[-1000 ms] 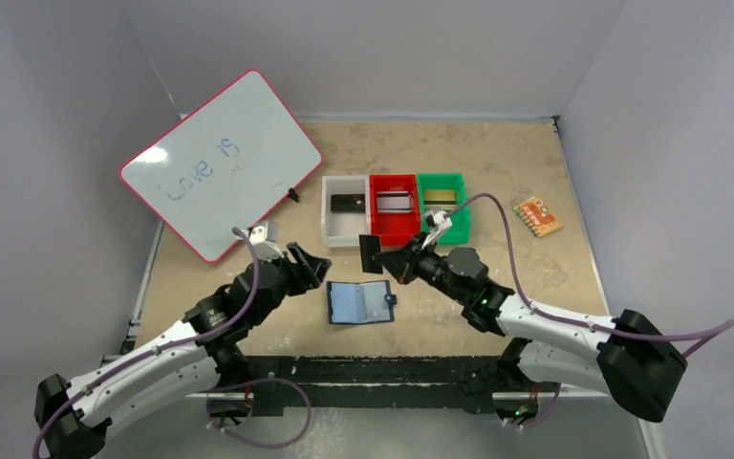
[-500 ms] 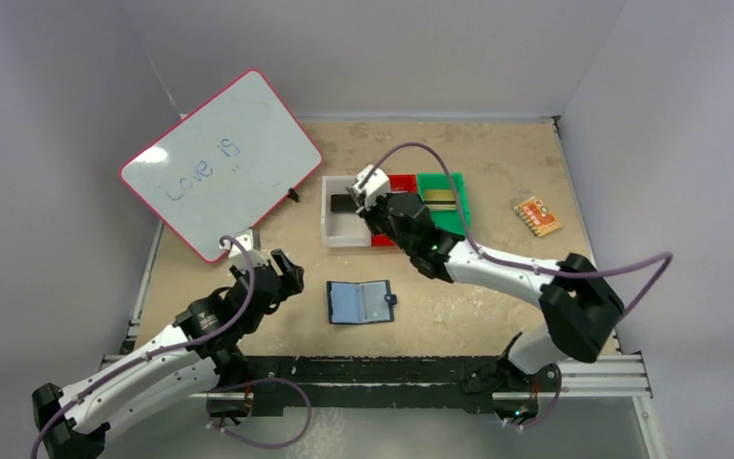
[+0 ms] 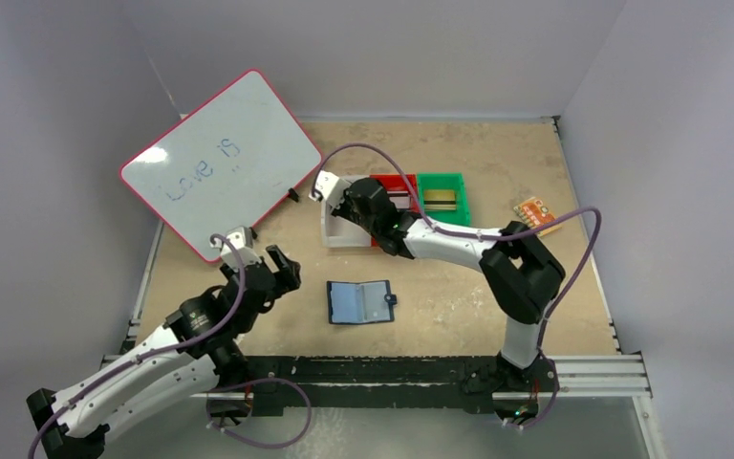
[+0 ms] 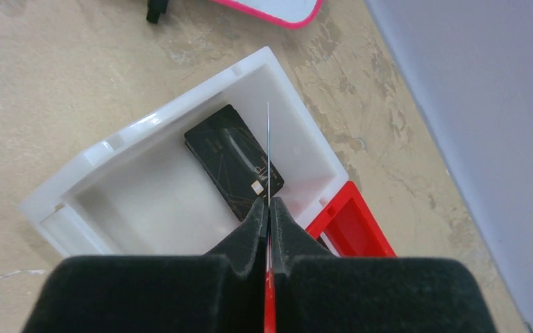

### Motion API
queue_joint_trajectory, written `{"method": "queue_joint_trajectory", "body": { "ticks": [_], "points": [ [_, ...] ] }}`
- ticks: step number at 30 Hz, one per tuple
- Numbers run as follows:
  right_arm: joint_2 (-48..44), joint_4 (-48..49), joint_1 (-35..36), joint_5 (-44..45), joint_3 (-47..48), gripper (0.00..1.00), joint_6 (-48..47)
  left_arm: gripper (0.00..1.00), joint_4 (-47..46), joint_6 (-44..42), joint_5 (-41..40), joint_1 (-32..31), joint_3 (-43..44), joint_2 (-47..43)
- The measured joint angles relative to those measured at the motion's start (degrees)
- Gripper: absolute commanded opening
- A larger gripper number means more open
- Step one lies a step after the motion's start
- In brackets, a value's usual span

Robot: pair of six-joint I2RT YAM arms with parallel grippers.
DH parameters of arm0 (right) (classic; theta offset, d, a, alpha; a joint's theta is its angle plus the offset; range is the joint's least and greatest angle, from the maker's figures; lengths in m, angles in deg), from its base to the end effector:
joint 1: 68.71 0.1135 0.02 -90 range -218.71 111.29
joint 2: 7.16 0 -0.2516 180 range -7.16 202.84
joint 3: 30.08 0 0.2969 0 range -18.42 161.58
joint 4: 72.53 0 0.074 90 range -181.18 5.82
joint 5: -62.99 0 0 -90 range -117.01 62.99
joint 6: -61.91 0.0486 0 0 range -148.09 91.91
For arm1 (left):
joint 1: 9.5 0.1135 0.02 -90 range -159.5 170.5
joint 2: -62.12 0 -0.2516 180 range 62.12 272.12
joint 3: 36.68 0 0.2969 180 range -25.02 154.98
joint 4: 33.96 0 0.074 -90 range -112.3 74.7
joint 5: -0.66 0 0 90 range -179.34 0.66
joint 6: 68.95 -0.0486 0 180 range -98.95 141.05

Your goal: Take the credit cards out of the card holder

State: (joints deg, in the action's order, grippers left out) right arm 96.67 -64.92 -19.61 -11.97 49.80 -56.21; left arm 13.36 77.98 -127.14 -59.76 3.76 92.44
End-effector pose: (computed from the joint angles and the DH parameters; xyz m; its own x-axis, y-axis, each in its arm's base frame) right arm 0.3156 0.3451 0.2033 0.1047 -0.5743 -0.8119 -0.5868 0.6235 -0.5167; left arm 0.1409 -0.1229 0.2247 -0.4585 -0.4842 -0.7452 -0.1627 0.8701 -0.4653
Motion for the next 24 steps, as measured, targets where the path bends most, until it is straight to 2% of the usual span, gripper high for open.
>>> {"method": "queue_joint_trajectory", "body": {
  "ticks": [10,24],
  "points": [
    [7.23,-1.11,0.00,0.59,3.89,0.00,-12.13,0.78,2.95,-1.36,-4.57,0.00,6.51,0.81],
    [15.37,-3.89,-0.50,0.74,12.02,0.00,-21.51,0.78,6.03,-0.50,-8.98,0.00,6.71,-5.57]
  ]
}}
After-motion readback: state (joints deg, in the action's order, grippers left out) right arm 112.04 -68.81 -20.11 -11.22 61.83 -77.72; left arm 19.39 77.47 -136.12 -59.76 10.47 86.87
